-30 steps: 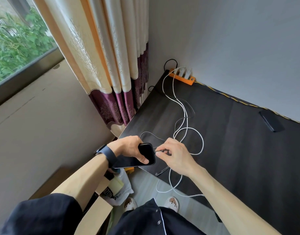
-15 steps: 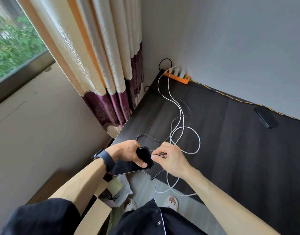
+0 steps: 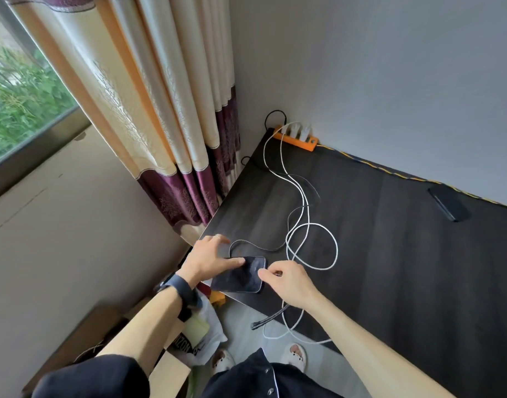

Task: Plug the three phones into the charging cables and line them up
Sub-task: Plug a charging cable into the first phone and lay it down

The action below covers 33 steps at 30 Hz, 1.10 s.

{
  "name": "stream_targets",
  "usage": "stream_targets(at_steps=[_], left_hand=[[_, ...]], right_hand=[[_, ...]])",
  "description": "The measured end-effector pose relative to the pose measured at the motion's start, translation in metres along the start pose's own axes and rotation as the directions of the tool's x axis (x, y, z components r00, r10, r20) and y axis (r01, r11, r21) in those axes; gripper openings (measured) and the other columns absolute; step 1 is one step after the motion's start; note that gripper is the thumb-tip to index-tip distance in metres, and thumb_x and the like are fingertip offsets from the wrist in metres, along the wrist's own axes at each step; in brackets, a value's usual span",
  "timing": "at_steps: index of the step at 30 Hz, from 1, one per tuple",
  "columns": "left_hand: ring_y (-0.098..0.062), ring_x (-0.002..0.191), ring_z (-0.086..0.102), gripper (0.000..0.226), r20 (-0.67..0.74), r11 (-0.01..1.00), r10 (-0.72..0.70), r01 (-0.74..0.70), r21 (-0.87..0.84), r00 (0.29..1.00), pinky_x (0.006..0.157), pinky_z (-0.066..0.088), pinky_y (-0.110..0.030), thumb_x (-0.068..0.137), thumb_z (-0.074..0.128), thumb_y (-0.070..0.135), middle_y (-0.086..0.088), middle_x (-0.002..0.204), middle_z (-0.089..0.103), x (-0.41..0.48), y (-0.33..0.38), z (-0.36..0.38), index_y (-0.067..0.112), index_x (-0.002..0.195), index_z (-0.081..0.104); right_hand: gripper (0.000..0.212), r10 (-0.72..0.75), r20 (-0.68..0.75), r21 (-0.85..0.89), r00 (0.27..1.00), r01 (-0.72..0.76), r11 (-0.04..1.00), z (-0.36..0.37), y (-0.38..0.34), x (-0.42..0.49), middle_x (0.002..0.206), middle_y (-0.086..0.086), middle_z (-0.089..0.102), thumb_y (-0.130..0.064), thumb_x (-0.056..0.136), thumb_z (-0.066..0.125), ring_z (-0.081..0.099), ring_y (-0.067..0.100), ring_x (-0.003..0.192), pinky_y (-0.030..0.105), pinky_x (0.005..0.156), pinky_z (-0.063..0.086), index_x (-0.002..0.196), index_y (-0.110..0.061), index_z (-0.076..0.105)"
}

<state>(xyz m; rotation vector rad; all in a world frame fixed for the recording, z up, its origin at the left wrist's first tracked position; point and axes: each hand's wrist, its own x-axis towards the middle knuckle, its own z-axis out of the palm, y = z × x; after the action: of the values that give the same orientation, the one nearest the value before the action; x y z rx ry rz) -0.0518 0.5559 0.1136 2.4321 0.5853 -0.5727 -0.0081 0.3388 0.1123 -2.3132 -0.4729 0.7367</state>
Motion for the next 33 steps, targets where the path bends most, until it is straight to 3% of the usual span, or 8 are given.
stream_targets(at_steps=[2,5,8,12,16,22,29,33], left_hand=[[-0.034,0.139,0.036,0.111,-0.079,0.959,-0.235,0.218,-0.181,0.969,0.113,0.035,-0.047,0.059,0.069,0.08,-0.011,0.15,0.04,0.001,-0.007,0.013,0.024,0.148,0.032],[-0.035,0.137,0.042,0.133,0.164,0.703,-0.471,0.481,-0.524,0.867,0.103,0.045,-0.047,0.055,0.076,0.076,-0.013,0.152,0.038,0.0,0.002,0.029,0.014,0.154,0.013],[-0.024,0.108,0.065,0.083,0.394,0.461,-0.449,0.586,-0.667,0.802,0.072,0.051,-0.035,0.075,0.071,0.065,-0.01,0.123,0.067,-0.002,0.015,0.034,0.011,0.134,0.047],[-0.021,0.086,0.068,0.027,0.353,0.363,-0.351,0.473,-0.803,0.867,0.073,0.05,-0.033,0.086,0.073,0.028,-0.009,0.096,0.072,0.005,0.025,0.04,0.008,0.103,0.065],[-0.023,0.075,0.068,0.026,0.243,0.468,-0.41,0.431,-0.771,0.879,0.058,0.059,-0.034,0.089,0.07,0.013,-0.018,0.103,0.07,0.017,0.021,0.031,0.0,0.11,0.061],[-0.032,0.105,0.066,0.033,-0.052,0.894,-0.39,0.364,-0.262,0.919,0.082,0.051,-0.031,0.086,0.066,0.028,-0.012,0.112,0.07,0.044,-0.015,0.003,0.01,0.114,0.064],[-0.033,0.111,0.061,0.044,0.028,0.875,-0.371,0.36,-0.323,0.928,0.09,0.044,-0.032,0.094,0.06,0.022,-0.016,0.126,0.064,0.112,-0.051,0.011,0.008,0.135,0.052],[-0.04,0.12,0.057,0.055,0.004,0.855,-0.37,0.342,-0.388,0.929,0.1,0.045,-0.038,0.096,0.057,0.017,-0.023,0.134,0.058,0.141,-0.061,0.026,0.011,0.147,0.038]], right_hand=[[0.05,0.149,-0.028,0.144,0.988,-0.143,0.979,0.006,0.004,0.001,0.055,0.004,0.035,-0.044,0.084,0.06,0.035,0.015,0.055,0.035,0.059,0.033,0.054,-0.009,0.042],[0.043,0.378,0.026,0.46,0.925,-0.347,0.817,0.013,0.003,0.002,0.052,0.001,0.049,-0.04,0.085,0.063,0.048,0.017,0.056,0.031,0.061,0.04,0.057,-0.008,0.061],[0.032,0.452,0.101,0.598,0.886,-0.417,0.684,0.022,-0.001,0.004,0.049,-0.003,0.051,-0.034,0.089,0.066,0.049,0.013,0.055,0.024,0.057,0.036,0.071,-0.009,0.073],[0.032,0.436,0.169,0.627,0.884,-0.438,0.645,0.038,-0.007,0.004,0.054,-0.006,0.053,-0.04,0.091,0.063,0.051,0.014,0.059,0.025,0.056,0.035,0.081,-0.012,0.076],[0.026,0.249,0.196,0.496,0.948,-0.315,0.809,0.041,0.003,-0.002,0.071,-0.01,0.063,-0.041,0.092,0.062,0.058,0.01,0.069,0.031,0.068,0.047,0.084,-0.02,0.073],[0.035,0.232,0.259,0.023,0.938,-0.246,0.969,0.038,0.033,0.021,0.114,-0.005,0.068,-0.05,0.089,0.057,0.063,0.017,0.109,0.029,0.093,0.047,0.111,-0.024,0.066],[0.055,0.112,0.164,-0.339,0.98,-0.051,0.939,0.054,0.045,0.069,0.165,0.006,0.01,-0.045,0.096,0.044,0.025,0.034,0.143,0.045,0.115,0.028,0.149,-0.034,0.032],[0.057,-0.051,0.279,-0.435,0.959,0.174,0.884,0.087,0.042,0.086,0.166,-0.001,-0.019,-0.04,0.099,0.04,0.001,0.03,0.152,0.054,0.12,0.013,0.152,-0.043,0.021]])
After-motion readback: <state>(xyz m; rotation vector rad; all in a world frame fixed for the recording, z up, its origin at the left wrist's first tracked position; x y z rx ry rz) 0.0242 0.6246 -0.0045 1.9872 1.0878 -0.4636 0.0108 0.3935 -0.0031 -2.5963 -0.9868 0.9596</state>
